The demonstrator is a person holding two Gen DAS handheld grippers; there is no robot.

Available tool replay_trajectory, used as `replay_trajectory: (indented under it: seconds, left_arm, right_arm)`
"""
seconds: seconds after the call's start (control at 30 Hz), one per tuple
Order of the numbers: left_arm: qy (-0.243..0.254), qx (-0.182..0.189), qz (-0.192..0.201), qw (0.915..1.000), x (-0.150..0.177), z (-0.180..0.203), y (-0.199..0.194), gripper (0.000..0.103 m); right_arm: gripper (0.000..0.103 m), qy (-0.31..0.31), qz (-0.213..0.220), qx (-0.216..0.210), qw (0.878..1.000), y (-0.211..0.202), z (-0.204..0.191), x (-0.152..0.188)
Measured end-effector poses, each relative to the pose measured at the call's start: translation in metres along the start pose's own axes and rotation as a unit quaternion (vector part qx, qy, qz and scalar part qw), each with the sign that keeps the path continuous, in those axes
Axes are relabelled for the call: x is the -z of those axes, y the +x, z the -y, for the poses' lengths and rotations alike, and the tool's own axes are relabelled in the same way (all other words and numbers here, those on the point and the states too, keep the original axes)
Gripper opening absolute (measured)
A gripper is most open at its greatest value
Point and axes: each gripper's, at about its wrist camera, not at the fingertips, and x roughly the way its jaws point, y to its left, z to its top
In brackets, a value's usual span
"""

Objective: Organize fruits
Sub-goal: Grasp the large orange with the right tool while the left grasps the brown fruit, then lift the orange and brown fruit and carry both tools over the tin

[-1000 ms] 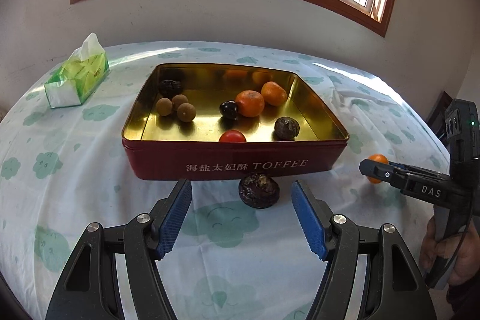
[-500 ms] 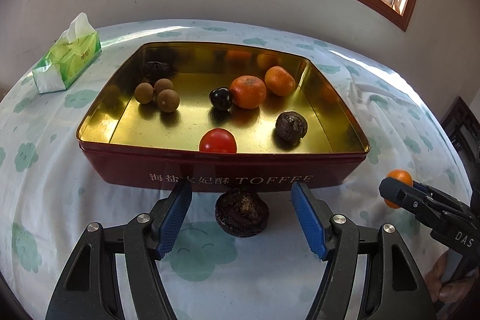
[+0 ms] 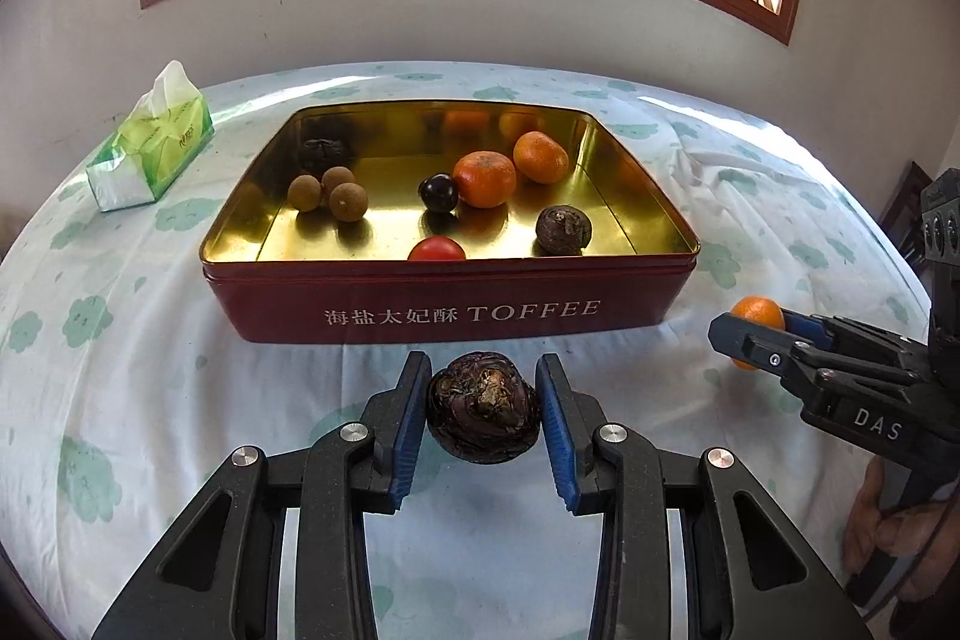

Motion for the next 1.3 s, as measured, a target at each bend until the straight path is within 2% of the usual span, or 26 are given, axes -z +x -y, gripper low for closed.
replay_trajectory:
  seconds: [0.4,0.53,0.67,0.97,1.3]
  left_arm:
    - [-0.011,-0.014,0.036,0.9992,0.002,-0.02,-0.04,0.037]
    - [-0.011,-0.02,0.046,0.9987,0.004,-0.026,-0.048,0.037]
    - [-0.016,-0.021,0.05,0.9984,0.006,-0.031,-0.053,0.037]
    - [-0.026,-0.021,0.064,0.9974,-0.001,-0.041,-0.061,0.037]
    - [-0.023,-0.025,0.08,0.9962,-0.02,-0.048,-0.064,0.037]
  right_arm:
    - [0.039,-0.016,-0.004,0.028,0.999,-0.001,-0.01,0.002]
    - [0.039,0.004,0.003,0.006,1.0,-0.014,-0.018,0.009]
    - [0.039,-0.011,0.009,-0.011,1.0,-0.026,-0.04,0.01]
    - [0.039,-0.044,0.038,-0.043,0.997,-0.054,-0.077,-0.009]
    - [0.039,-0.067,0.052,-0.053,0.995,-0.058,-0.093,-0.03]
